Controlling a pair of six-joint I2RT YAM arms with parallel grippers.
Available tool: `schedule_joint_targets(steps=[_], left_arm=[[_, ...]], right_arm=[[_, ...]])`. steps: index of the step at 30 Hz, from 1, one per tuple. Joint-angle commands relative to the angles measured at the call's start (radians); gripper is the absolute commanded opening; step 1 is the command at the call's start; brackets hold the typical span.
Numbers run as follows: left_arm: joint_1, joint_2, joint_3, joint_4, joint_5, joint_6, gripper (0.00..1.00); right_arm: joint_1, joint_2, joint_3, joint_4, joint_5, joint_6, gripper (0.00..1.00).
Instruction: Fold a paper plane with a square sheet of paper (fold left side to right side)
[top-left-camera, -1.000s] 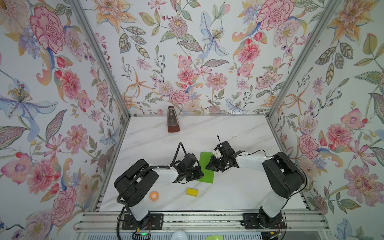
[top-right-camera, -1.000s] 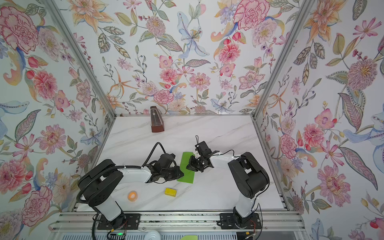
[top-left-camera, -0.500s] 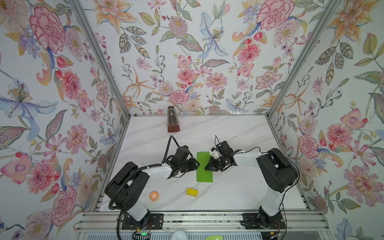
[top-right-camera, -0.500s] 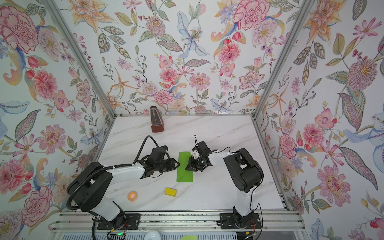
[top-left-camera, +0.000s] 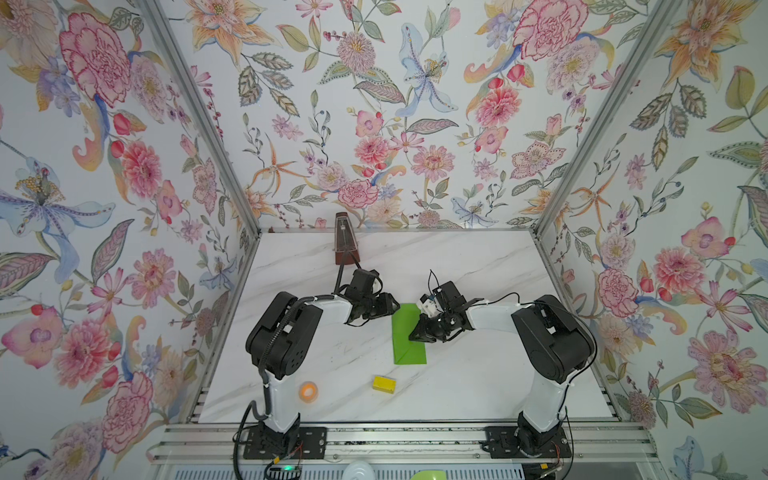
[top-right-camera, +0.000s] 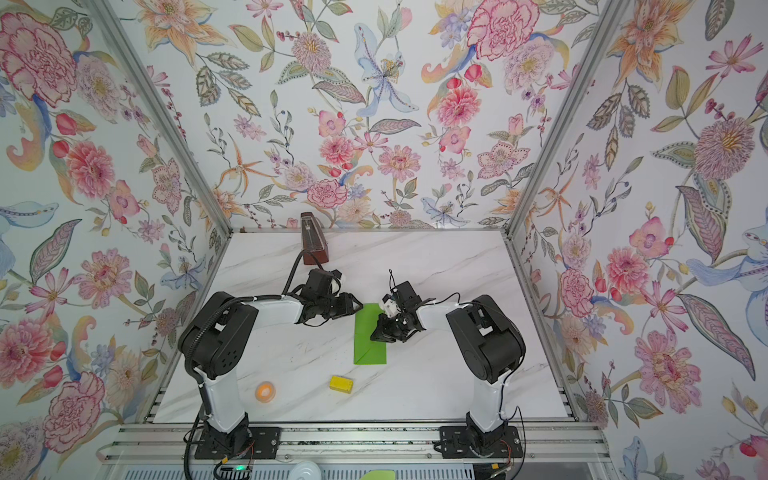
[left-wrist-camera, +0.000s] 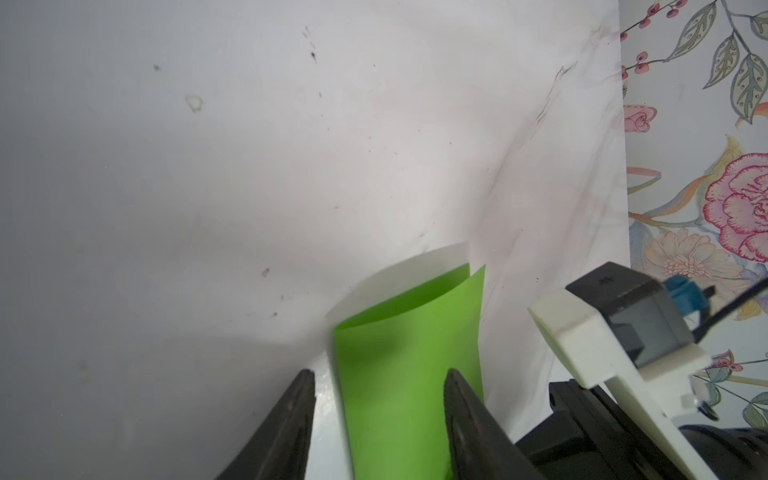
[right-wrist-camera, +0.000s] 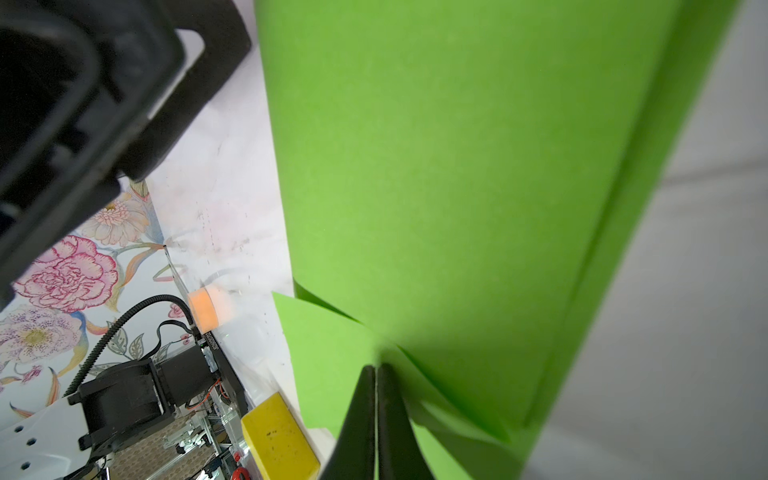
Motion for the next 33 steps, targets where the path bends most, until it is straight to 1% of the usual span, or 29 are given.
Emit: schedule_joint_targets(steps=[1, 6, 13, 16, 19, 27, 33], left_arm=[[0.009, 0.024, 0.008, -0.033, 0.068, 0.023, 0.54], [0.007, -0.003, -0.071, 0.027, 0.138, -0.014, 0.53], [-0.011, -0.112, -0.232, 0.119, 0.176, -0.077, 0.52], [-0.035, -0.154, -0.290, 0.174, 0.195, -0.110, 0.51], [-0.061, -0.163, -0.321, 0.211, 0.210, -0.131, 0.50], [-0.076, -0.174, -0.364, 0.234, 0.184, -0.161, 0.45], [-0.076, -0.235, -0.362, 0.099, 0.081, -0.115, 0.48]], right_arm=[[0.002, 0.040, -0.025, -0.079, 0.047, -0.013, 0.07], [0.002, 0.040, -0.030, -0.068, 0.042, -0.001, 0.08], [0.002, 0.039, -0.038, -0.055, 0.042, 0.011, 0.08], [0.003, 0.038, -0.041, -0.049, 0.041, 0.016, 0.08], [0.002, 0.038, -0.044, -0.044, 0.038, 0.021, 0.09], [0.002, 0.040, -0.048, -0.039, 0.039, 0.026, 0.09], [0.002, 0.031, -0.053, -0.038, 0.039, 0.031, 0.09]])
